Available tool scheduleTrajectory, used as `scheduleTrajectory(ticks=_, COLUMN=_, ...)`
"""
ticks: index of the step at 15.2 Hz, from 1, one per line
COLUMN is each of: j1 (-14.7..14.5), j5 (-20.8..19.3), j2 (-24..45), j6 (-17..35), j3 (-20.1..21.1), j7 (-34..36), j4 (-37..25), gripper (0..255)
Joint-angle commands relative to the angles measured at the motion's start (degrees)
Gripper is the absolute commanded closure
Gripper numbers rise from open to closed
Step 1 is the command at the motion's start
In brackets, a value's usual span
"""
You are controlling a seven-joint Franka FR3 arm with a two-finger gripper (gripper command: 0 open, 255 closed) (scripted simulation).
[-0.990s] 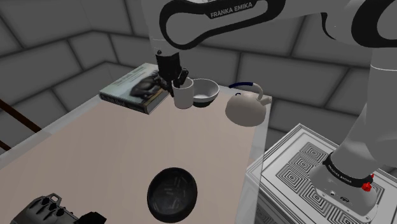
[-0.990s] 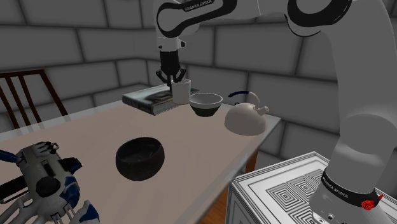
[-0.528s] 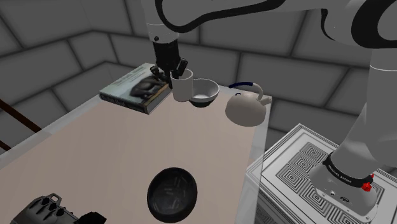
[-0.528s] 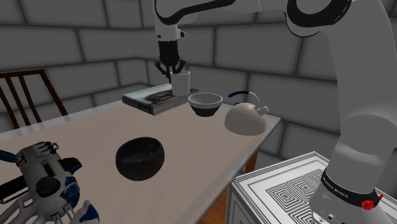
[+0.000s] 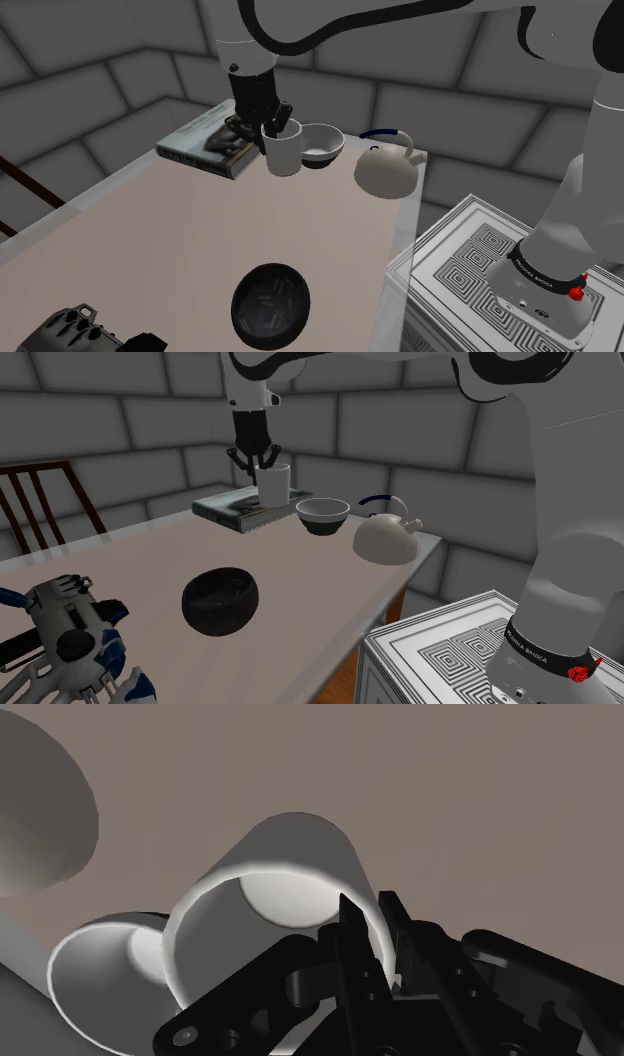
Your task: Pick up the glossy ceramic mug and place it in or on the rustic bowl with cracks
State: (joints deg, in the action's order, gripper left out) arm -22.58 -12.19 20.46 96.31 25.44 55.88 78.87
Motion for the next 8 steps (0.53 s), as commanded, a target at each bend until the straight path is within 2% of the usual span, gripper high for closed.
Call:
scheduleTrajectory(ticks=1, j1=-1.56, j5=0.06, j2=-0.65, j6=-0.26, j3=0.79, j7=2.44, j4=0.58, gripper=255)
scheduleTrajectory(ticks=8, j1=-7.38, j5=-0.30, j2=-1.15, j6=-1.58, j3=3.51, j7=10.81, j4=0.61, gripper=255)
